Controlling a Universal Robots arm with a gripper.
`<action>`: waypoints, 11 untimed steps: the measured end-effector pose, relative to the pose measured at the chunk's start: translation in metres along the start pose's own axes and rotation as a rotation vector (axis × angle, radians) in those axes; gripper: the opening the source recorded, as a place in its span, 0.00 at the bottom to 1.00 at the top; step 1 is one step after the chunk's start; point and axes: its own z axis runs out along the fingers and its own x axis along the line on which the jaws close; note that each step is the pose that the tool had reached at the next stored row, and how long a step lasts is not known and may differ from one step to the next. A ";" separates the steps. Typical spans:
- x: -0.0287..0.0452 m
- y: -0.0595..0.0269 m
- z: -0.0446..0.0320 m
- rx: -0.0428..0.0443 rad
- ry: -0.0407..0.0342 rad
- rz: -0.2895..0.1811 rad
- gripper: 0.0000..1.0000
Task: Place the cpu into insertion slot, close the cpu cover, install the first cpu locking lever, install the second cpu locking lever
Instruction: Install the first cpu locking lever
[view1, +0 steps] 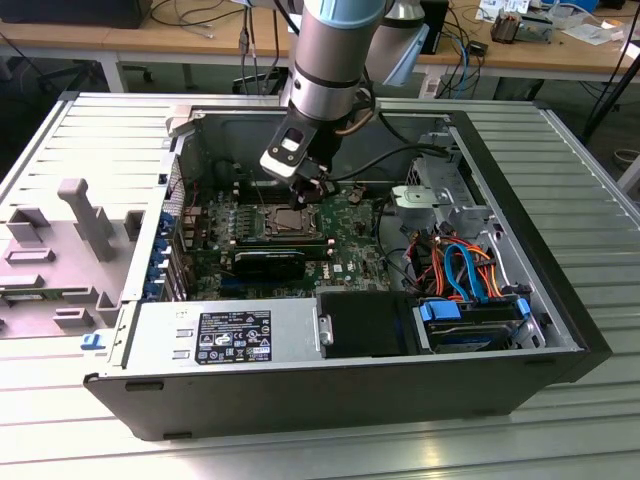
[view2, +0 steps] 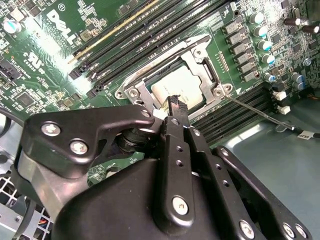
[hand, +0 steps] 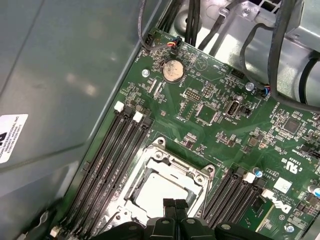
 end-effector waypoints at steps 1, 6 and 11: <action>0.0000 0.0000 0.0000 0.0004 -0.0003 -0.003 0.11; 0.0000 0.0000 0.0000 0.0023 -0.0019 -0.023 0.11; 0.0000 0.0000 0.0000 0.0038 -0.0032 -0.038 0.11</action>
